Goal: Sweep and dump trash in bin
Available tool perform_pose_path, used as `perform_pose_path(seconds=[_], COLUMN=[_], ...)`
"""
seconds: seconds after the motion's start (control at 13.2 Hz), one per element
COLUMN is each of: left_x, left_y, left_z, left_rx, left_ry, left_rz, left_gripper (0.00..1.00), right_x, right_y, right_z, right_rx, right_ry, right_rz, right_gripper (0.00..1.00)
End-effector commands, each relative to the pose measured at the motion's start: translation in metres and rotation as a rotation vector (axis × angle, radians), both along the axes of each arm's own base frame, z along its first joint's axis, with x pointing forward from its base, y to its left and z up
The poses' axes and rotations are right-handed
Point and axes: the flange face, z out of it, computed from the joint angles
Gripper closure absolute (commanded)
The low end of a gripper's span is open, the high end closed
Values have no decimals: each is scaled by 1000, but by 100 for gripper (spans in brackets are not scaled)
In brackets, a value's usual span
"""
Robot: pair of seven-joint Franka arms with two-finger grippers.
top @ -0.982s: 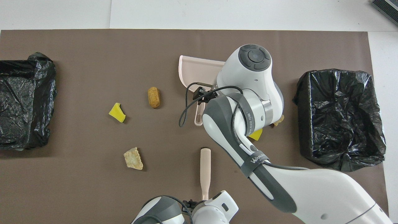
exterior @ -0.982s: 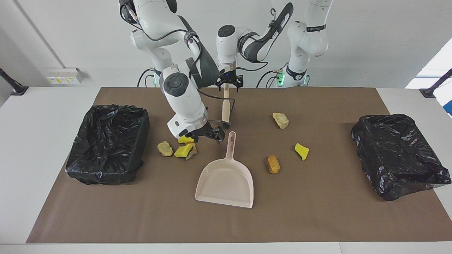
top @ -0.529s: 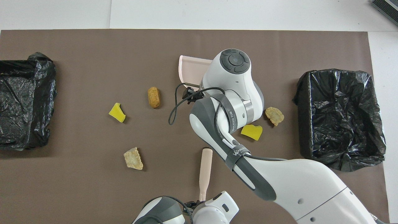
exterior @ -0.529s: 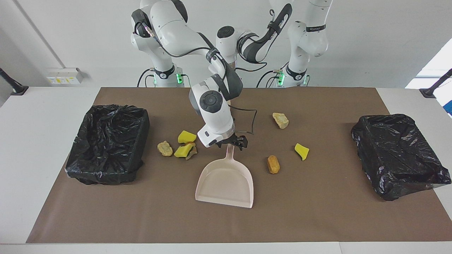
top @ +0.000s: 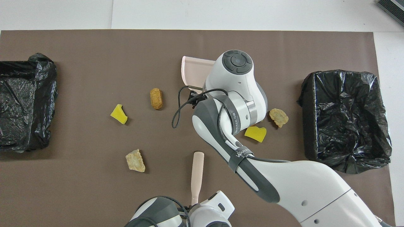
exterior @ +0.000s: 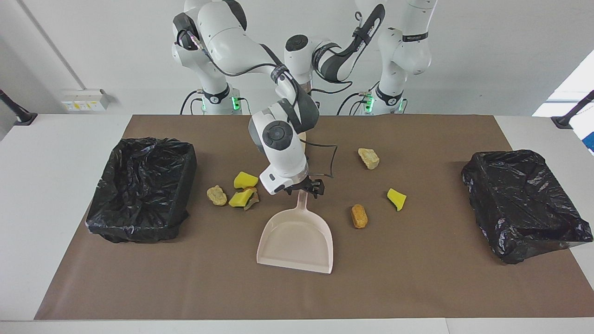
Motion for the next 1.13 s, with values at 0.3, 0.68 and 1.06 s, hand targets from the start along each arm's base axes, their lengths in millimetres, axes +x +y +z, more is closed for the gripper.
perform_pose_path(seconds=[0.3,0.68,1.06], left_x=[73,180,255], left_y=[90,185,285], left_z=[48,71,53], left_rx=[109,64,12], left_ry=[-18,-16,-69], left_rz=[54,-19,-155], left_gripper=[100,100,100], right_x=[-9,-14,-9], right_y=[4,4,-3], right_z=[-5,-7,6], right_rx=[7,2,45], right_ry=[52,64,6], right_rz=[1,6,206], right_gripper=[19,100,100])
